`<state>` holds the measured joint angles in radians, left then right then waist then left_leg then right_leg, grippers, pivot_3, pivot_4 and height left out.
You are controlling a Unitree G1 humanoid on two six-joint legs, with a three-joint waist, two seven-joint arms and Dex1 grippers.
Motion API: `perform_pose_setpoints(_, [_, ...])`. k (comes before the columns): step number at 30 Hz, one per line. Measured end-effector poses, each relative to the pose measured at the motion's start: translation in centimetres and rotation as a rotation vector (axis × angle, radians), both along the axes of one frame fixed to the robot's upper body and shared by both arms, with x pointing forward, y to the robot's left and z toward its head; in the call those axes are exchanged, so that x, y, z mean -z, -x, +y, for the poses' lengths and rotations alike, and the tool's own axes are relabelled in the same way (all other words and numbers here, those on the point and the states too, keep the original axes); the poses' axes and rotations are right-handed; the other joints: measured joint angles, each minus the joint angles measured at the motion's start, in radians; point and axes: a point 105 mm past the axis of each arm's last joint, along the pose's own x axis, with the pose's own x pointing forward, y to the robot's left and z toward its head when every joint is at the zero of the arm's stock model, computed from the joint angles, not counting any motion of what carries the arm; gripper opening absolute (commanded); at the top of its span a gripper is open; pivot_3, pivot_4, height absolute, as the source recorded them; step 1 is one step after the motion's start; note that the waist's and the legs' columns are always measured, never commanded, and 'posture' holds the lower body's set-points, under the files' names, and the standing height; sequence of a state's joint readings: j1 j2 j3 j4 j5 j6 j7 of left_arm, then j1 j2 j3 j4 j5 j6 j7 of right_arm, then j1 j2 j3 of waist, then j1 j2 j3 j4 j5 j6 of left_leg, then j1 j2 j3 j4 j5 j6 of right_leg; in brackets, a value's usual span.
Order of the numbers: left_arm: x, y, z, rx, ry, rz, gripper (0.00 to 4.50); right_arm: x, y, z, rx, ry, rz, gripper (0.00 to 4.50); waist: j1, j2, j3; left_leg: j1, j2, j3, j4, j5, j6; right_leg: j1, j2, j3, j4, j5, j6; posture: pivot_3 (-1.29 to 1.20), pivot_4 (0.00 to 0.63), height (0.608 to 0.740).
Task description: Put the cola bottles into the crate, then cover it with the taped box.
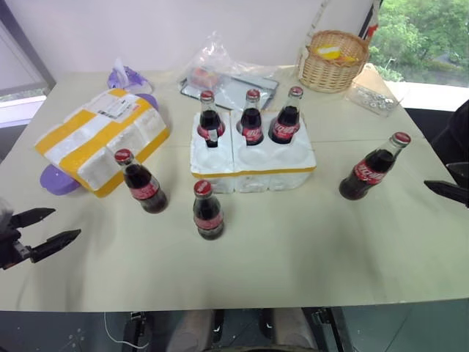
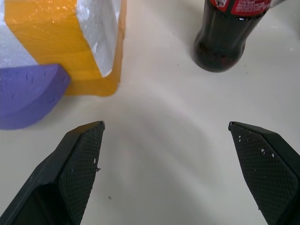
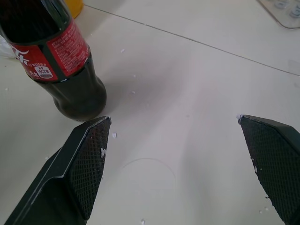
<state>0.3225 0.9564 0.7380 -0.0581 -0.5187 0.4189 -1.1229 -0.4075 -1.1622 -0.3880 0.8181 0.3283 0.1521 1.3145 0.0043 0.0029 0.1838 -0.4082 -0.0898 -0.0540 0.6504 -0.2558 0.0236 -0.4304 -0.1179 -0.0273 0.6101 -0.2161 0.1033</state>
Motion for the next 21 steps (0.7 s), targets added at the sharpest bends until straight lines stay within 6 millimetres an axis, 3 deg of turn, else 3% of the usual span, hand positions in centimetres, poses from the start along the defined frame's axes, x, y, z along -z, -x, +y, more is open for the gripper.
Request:
perform_pose_setpoints(12, [-0.1,-1.1,0.9,-0.038,-0.05,-0.024,4.44,0.8,0.0,-1.1,0.08,0.008,-0.005,4.5,0.0,0.0,0.0,0.0,0.0,0.0,0.0,0.0,0.0,0.0,0.0,0.0,0.0,0.0,0.0,0.0,0.15,0.74])
perform_pose_setpoints(15, [-0.5,-1.9,0.1,-0.005,-0.036,-0.044,4.44,1.1,0.1,-1.2,0.088,0.004,0.002,4.5,0.002,0.0,0.0,0.0,0.0,0.0,0.0,0.001,0.001,0.0,0.0,0.0,0.0,0.0,0.0,0.0,0.15,0.74])
perform_pose_setpoints(21, [-3.1,-3.4,-2.5,0.088,0.056,-0.124,4.44,1.0,1.8,-1.9,0.085,-0.021,0.053,4.5,0.005,0.002,0.0,0.0,-0.001,0.001,0.0,0.001,0.001,0.0,0.0,0.0,0.001,0.0,0.001,0.0,0.15,0.74])
